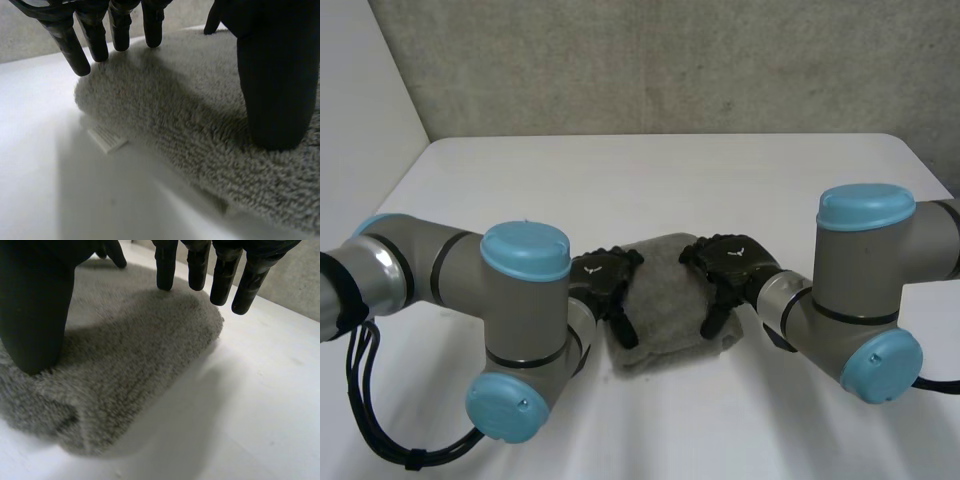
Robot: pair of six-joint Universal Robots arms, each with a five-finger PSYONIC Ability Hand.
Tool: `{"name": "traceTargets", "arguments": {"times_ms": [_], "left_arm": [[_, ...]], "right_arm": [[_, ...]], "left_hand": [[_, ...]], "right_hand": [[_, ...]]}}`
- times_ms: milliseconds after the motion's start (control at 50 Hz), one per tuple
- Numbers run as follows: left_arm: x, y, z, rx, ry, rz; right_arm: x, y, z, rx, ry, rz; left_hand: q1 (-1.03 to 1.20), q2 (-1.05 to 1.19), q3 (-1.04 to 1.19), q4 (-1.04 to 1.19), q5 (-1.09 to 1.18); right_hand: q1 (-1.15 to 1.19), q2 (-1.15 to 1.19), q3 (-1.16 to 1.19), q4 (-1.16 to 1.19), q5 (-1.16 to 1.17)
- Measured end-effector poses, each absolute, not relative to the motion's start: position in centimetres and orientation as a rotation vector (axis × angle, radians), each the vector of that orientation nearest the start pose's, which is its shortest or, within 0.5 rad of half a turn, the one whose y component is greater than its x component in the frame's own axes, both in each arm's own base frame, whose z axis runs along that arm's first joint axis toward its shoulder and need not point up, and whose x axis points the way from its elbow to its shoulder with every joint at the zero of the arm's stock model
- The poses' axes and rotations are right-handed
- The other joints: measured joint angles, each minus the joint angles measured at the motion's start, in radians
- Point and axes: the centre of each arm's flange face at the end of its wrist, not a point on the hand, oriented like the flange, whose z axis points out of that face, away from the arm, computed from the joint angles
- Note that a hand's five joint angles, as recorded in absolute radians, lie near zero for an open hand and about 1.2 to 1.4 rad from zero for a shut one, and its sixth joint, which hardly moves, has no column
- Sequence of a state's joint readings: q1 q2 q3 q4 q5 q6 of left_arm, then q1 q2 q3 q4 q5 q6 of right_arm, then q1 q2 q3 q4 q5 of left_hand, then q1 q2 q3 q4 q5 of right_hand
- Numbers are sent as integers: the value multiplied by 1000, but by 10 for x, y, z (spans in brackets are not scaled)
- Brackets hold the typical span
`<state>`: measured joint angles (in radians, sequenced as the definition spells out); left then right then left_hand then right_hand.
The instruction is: Fold the laundry
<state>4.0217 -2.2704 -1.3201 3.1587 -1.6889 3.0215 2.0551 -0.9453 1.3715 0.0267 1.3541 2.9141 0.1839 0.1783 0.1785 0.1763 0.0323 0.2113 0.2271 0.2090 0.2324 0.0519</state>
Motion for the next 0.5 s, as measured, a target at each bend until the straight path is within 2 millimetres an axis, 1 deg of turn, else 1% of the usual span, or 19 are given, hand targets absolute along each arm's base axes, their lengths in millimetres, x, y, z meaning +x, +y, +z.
{"name": "traceTargets", "arguments": {"times_ms": [120, 200, 220, 240, 300, 320, 340, 400, 420, 460, 480, 500], "left_arm": [[-342, -226, 128, 732, 2876, -1799], [-341, -225, 130, 731, 2875, -1802], [-340, -225, 138, 728, 2865, -1827], [-339, -224, 142, 726, 2860, -1841], [-336, -221, 167, 721, 2823, -1927], [-336, -221, 167, 721, 2823, -1927], [-332, -218, 199, 721, 2759, -2046], [-327, -214, 235, 721, 2665, -2188], [-323, -212, 259, 717, 2594, -2280], [-317, -210, 286, 703, 2503, -2383], [-313, -209, 298, 693, 2462, -2421], [-311, -209, 305, 685, 2436, -2443]], "right_arm": [[310, -267, 140, -1104, 2190, -1506], [309, -268, 142, -1117, 2188, -1521], [307, -269, 153, -1110, 2176, -1557], [306, -269, 158, -1105, 2169, -1574], [301, -270, 183, -1073, 2135, -1654], [301, -270, 183, -1073, 2135, -1654], [295, -270, 212, -1016, 2094, -1752], [287, -271, 246, -915, 2048, -1870], [282, -270, 268, -840, 2016, -1941], [275, -268, 295, -750, 1971, -2023], [273, -267, 304, -719, 1953, -2050], [270, -265, 316, -681, 1933, -2083]], "left_hand": [[0, -4, -4, -2, -3], [0, -6, -6, -3, -3], [0, -9, -8, -6, -3], [0, -9, -8, -6, -3], [0, -11, -10, -8, -3], [0, -11, -10, -8, -3], [-8, -12, -12, -9, -3], [-8, -12, -12, -9, -3], [-8, -12, -12, -9, -3], [-8, -12, -12, -9, -3], [-8, -12, -12, -9, -3], [-8, -12, -12, -9, -3]], "right_hand": [[0, 0, 0, 0, -4], [0, 0, 0, 0, -4], [0, 0, 0, 0, -4], [0, 0, 0, 0, -4], [0, 0, 0, 0, -4], [0, 0, 0, 0, -4], [0, 0, 0, 0, -4], [0, 0, 0, 0, -4], [0, 0, 0, 0, -4], [0, 0, 0, 0, -4], [0, 0, 0, 0, -4], [0, 0, 0, 0, -4]]}}
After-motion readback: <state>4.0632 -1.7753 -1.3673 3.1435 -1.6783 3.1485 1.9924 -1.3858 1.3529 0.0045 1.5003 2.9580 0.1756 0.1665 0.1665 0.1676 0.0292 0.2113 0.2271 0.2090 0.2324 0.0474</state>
